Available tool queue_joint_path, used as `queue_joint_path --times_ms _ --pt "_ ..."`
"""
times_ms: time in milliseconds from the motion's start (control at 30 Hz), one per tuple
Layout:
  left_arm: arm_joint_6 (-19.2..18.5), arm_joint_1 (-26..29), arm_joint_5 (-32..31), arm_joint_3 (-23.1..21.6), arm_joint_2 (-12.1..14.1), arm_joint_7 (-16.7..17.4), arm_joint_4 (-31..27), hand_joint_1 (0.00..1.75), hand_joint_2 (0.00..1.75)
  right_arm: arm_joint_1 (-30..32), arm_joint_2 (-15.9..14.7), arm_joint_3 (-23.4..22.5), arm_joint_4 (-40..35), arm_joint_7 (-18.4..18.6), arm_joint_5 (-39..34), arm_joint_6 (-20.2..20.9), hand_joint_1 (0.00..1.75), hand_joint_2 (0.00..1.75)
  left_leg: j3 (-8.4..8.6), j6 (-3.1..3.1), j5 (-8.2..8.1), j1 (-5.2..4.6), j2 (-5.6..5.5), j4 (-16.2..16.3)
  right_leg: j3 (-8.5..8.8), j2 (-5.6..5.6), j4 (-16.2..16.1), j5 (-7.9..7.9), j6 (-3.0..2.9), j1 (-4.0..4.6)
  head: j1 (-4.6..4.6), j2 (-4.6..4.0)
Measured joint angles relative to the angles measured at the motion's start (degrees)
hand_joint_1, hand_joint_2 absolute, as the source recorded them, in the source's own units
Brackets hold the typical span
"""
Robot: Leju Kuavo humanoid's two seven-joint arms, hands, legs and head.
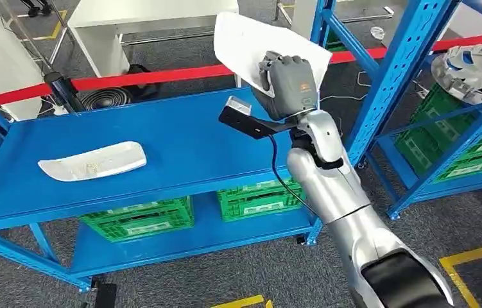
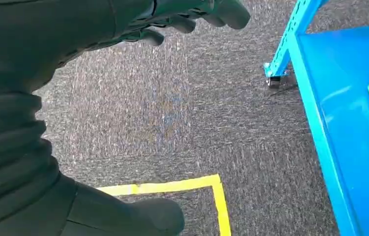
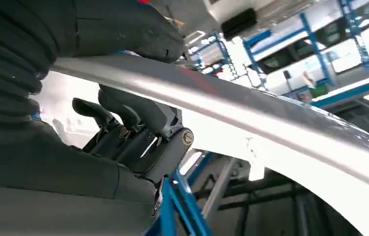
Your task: Take the parts from the cabinet and place them on the table.
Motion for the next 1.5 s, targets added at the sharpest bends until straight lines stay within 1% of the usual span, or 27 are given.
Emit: queue_joint_path --times_ms 133,167,200,267,333,367,433,467,500,533,633,667,700,767,800,833,867,933,967,1000,1033,1167,1267,1333,1400,1467,1500 --pt "0.16 -0.02 -0.07 0.00 -0.09 0.22 0.00 0.00 1.75 -0.82 0.98 2.37 -0.37 -1.32 -0.33 1.68 1.75 1.75 -0.88 1.34 2.08 0.16 -0.12 -0.49 -0.07 -0.15 -1.45 1.99 1.61 -0.03 0.02 0.00" --pt "0.18 -0.16 -0.07 0.00 -0.05 0.22 -0.02 0.00 1.75 -1.12 1.05 2.76 -0.39 -1.49 -0.35 1.77 1.75 1.75 -1.13 1.74 2.86 0.31 0.14 -0.66 -0.66 -0.20 -0.82 0.52 1.68 -0.24 0.05 0.00" --pt "0.18 -0.27 -0.07 0.00 -0.07 0.20 -0.02 0.00 1.75 -1.53 1.35 3.32 -0.42 -1.60 -0.50 2.04 1.75 1.75 -1.98 2.22 3.57 0.30 0.15 -0.66 -1.74 -0.34 1.70 -2.84 1.71 -0.23 0.31 0.00" --pt "0.18 -0.14 -0.07 0.00 -0.09 0.22 0.00 0.00 1.75 -1.92 1.95 4.27 -0.42 -1.88 -1.03 2.56 1.75 1.75 -3.52 2.42 4.71 0.23 0.15 -0.64 -4.30 -0.33 10.49 -9.10 1.98 -0.21 0.62 0.00" --pt "0.24 -0.12 -0.07 0.00 -0.11 0.22 0.00 0.00 1.75 -1.98 2.71 5.51 -0.46 -2.12 -1.03 3.13 1.75 1.75 -5.12 2.44 5.87 0.12 0.18 -0.50 -5.17 -0.34 16.68 -10.87 2.06 -0.19 0.70 0.00" --pt "0.33 -0.12 -0.04 0.00 -0.11 0.24 0.00 0.00 1.75 -2.00 3.13 6.19 -0.66 -2.12 -1.03 3.44 1.75 1.75 -5.88 2.39 6.40 0.06 0.19 -0.42 -3.72 -0.34 15.93 -9.62 1.91 -0.15 0.72 0.00" --pt "0.64 -0.12 0.15 0.00 -0.11 0.26 0.00 0.00 1.75 -2.57 3.96 7.50 -1.25 -2.01 -1.05 3.74 1.75 1.75 -7.26 2.19 7.37 -0.09 0.19 -0.20 3.03 -0.36 7.56 -6.28 1.09 0.19 0.81 0.00" --pt "0.70 -0.12 0.31 0.00 -0.20 0.26 0.00 0.00 1.75 -3.00 4.50 8.22 -1.77 -1.86 -1.05 3.92 1.75 1.75 -7.68 2.07 7.79 -0.13 0.20 -0.07 6.92 -0.36 2.36 -6.06 0.48 0.47 0.83 0.00" --pt "0.72 -0.08 0.31 0.02 -0.42 0.24 0.00 0.00 1.75 -3.50 4.96 8.75 -2.32 -1.62 -1.21 4.20 1.75 1.75 -8.17 1.74 8.17 -0.34 0.18 0.06 9.10 -0.53 -1.64 -8.26 -0.10 0.75 0.79 0.00" --pt "0.79 -0.03 0.33 0.02 -0.42 0.20 0.00 0.00 1.75 -3.80 5.18 9.38 -2.84 -1.25 -1.40 4.31 1.75 1.75 -8.02 1.38 8.59 -0.09 0.20 -0.20 8.66 -0.59 -1.09 -7.10 0.20 0.91 0.61 0.00" --pt "0.81 0.10 0.48 0.02 -0.46 0.11 0.04 0.00 1.75 -5.05 5.38 10.78 -3.19 0.24 -1.69 4.83 1.75 1.75 -8.10 0.07 10.14 -0.09 0.12 -0.98 8.13 -0.47 -2.31 -5.94 -0.92 0.92 0.92 0.00" --pt "0.81 0.19 0.48 0.04 -0.33 0.04 0.07 0.00 1.75 -5.44 5.48 11.00 -3.21 0.63 -1.75 4.86 1.75 1.75 -8.43 -0.08 9.30 0.23 -0.15 -0.60 8.04 -0.80 -2.90 -4.87 -1.03 0.48 0.99 0.00" --pt "0.83 0.21 0.48 0.04 -0.35 0.02 0.07 0.00 1.75 -5.89 5.53 11.22 -3.21 1.00 -1.75 4.90 1.75 1.75 -9.32 -0.34 6.47 0.16 -0.15 0.86 7.39 -0.75 -3.19 -4.09 -1.59 0.33 0.77 0.00" --pt "0.83 0.12 0.48 0.04 -0.20 0.02 0.07 0.00 1.75 -6.83 5.53 11.33 -3.19 1.74 -1.75 4.88 1.75 1.75 -11.18 -1.06 -0.12 0.45 -0.14 8.55 5.66 -0.70 -3.20 -2.67 -1.62 0.16 0.24 0.00" --pt "0.83 0.13 0.48 0.04 -0.05 0.00 0.07 0.00 1.75 -7.08 5.51 11.33 -3.17 2.14 -1.73 4.79 1.75 1.75 -11.97 -1.37 -2.13 0.60 -0.14 12.79 4.79 -0.71 -3.19 -2.00 -1.55 0.13 0.27 0.00" --pt "0.83 0.13 0.48 0.04 0.06 -0.05 0.07 0.00 1.75 -7.27 5.46 11.33 -3.10 2.64 -1.69 4.68 1.75 1.75 -12.10 -1.62 -2.28 0.76 -0.13 15.55 3.96 -0.71 -3.16 -1.36 -1.41 0.05 0.22 0.00" --pt "0.83 0.12 0.48 0.04 0.17 -0.20 0.07 0.00 1.75 -7.51 5.38 11.33 -3.06 3.15 -1.49 4.53 1.75 1.75 -11.25 -1.85 -0.82 0.95 -0.13 16.09 3.08 -0.72 -3.13 -0.66 -1.13 -0.06 0.20 0.00" --pt "0.83 0.11 0.48 0.04 0.39 -0.35 0.04 0.00 1.75 -8.12 5.10 11.33 -3.06 3.88 -1.18 4.20 1.75 1.75 -6.85 -2.28 3.19 1.35 -0.12 11.44 1.36 -0.74 -2.92 0.58 -0.52 -0.43 0.20 0.00" --pt "0.81 0.05 0.46 0.04 0.43 -0.42 0.04 0.00 1.75 -8.53 4.94 11.33 -3.06 4.28 -0.94 3.98 1.75 1.75 -2.85 -2.64 3.72 1.67 -0.13 6.35 0.52 -0.73 -2.57 1.17 -0.07 -0.65 0.18 0.00" --pt "0.79 -0.17 0.37 0.04 0.33 -0.44 0.06 0.00 1.75 -8.88 4.88 11.33 -3.08 4.76 -0.81 3.61 1.75 1.75 1.05 -3.01 0.94 1.61 -0.29 1.03 -0.19 -0.69 -2.17 1.60 0.50 -0.49 0.01 0.00" --pt "0.79 -0.24 0.26 0.04 0.39 -0.48 0.00 0.00 1.75 -9.13 4.63 11.21 -3.08 4.96 -0.70 3.42 1.75 1.75 2.01 -1.77 -0.07 1.05 -0.78 -1.17 -0.50 -0.68 -1.94 2.05 0.97 -0.49 -0.07 0.00" --pt "0.77 -0.26 0.00 0.04 0.32 -0.48 0.07 0.00 1.75 -9.31 3.56 11.19 -3.04 5.22 -0.33 3.22 1.75 1.75 0.01 1.05 1.66 1.11 -0.16 -0.92 -0.70 -0.59 -2.84 3.82 2.55 -0.75 0.20 0.00" --pt "0.77 -0.41 -0.11 0.04 0.35 -0.31 0.00 0.00 1.75 -9.55 2.95 11.15 -3.04 5.61 -0.31 2.95 1.75 1.75 -2.12 2.14 3.73 0.79 0.01 -0.88 -3.79 -0.62 6.55 -6.18 2.75 -0.63 0.77 0.00" --pt "0.77 -0.40 -0.39 0.04 0.32 -0.07 0.02 0.00 1.75 -9.37 2.45 11.13 -3.02 5.87 -0.16 2.67 1.75 1.75 -3.98 2.39 5.06 0.39 0.01 -0.74 -5.60 -0.59 15.03 -9.34 2.69 -0.31 0.88 0.00" --pt "0.77 -0.43 -0.81 0.04 0.30 0.22 0.00 0.00 1.75 -9.17 1.94 11.04 -3.02 6.31 0.37 2.36 1.75 1.75 -5.55 2.49 6.21 -0.01 0.07 -0.65 -3.23 -0.59 14.48 -6.77 2.02 0.03 0.94 0.00" --pt "0.77 -0.52 -0.98 0.04 0.28 0.33 0.00 0.00 1.75 -9.24 1.68 10.84 -3.02 6.58 0.74 2.17 1.75 1.75 -6.65 2.47 7.24 -0.47 0.06 -0.64 3.61 -0.57 5.82 -4.17 0.62 0.73 1.01 0.00" --pt "0.75 -0.60 -1.07 0.04 -0.03 0.33 0.02 0.00 1.75 -9.38 1.66 10.78 -3.08 6.53 0.83 2.10 1.75 1.75 -6.83 2.44 7.64 -0.37 0.14 -0.56 7.18 -0.58 0.62 -5.57 -0.60 1.25 0.96 0.00"
